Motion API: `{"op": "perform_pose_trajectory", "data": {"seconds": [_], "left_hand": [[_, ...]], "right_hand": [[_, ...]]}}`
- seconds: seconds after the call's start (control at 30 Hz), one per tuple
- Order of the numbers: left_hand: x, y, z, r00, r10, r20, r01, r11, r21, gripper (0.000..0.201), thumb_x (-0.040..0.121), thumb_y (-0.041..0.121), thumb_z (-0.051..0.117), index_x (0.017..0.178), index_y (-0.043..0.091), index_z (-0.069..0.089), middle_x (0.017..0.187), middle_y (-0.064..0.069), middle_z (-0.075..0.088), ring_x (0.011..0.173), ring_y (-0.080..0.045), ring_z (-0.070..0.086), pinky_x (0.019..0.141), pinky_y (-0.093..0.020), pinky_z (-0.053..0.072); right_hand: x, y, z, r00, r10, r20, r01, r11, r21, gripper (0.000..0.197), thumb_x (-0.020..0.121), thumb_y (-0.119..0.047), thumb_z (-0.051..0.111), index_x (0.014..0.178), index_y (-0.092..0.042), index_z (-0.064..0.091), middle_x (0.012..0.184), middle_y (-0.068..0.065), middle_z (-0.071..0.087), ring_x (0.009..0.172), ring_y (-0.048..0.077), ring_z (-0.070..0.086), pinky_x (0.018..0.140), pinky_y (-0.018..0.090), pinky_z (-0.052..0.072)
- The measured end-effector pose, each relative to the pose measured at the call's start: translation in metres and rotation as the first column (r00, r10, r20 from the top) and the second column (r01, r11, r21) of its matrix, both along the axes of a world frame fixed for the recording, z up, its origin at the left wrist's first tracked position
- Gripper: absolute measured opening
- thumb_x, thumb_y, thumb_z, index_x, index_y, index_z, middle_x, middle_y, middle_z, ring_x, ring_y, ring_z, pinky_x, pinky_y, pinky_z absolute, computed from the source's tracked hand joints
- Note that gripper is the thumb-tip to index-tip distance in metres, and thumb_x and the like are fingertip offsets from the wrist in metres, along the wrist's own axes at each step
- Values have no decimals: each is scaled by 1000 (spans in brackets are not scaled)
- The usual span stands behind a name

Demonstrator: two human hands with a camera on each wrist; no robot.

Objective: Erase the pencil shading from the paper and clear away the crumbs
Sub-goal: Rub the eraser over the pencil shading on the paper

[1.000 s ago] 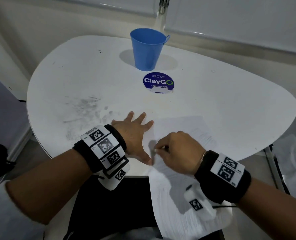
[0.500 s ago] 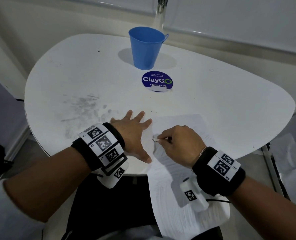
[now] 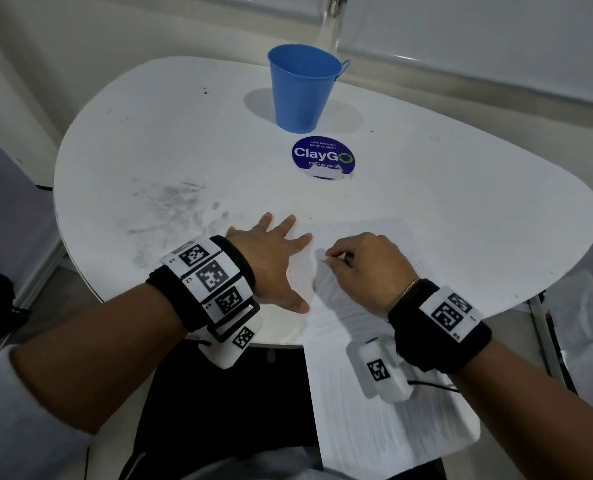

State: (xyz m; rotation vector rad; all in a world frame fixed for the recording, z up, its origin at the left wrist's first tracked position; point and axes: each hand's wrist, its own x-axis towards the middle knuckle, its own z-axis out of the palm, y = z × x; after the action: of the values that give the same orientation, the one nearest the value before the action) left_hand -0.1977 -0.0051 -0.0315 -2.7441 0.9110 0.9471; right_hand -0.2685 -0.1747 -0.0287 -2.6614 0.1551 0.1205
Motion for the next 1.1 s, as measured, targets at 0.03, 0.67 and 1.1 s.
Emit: {"op": "perform_pose_trajectory", "data": {"seconds": [0.03, 0.67, 1.1], "left_hand": [[0, 0, 0, 1000, 2, -5, -2, 1000, 1, 117, 75, 82, 61, 157, 44, -13, 164, 11, -27, 153, -23, -21, 122, -62, 10], [-1, -1, 0, 1000, -6, 3, 6, 1000, 8, 129, 65, 85, 67, 158, 43, -12, 165, 10, -26, 153, -25, -21, 121, -63, 14], [0, -2, 1, 1000, -6, 4, 6, 1000, 7, 129, 65, 85, 67, 158, 43, -12, 165, 10, -25, 154, -25, -21, 120, -64, 15]], "right_hand": [[0, -1, 1, 1000, 5, 1, -5, 1000, 11, 18, 94, -25, 60, 96, -21, 77, 79, -7, 71, 76, 17, 66, 74, 33, 55], [-11, 19, 7, 968, 233, -90, -237, 971, -29, 21, 94, -28, 59, 92, -34, 78, 81, -9, 74, 72, 13, 64, 69, 27, 49], [-7, 21, 8, 966, 231, -117, -238, 970, -55, 20, 94, -29, 57, 97, -34, 76, 85, -5, 74, 80, 19, 64, 73, 32, 52]]}}
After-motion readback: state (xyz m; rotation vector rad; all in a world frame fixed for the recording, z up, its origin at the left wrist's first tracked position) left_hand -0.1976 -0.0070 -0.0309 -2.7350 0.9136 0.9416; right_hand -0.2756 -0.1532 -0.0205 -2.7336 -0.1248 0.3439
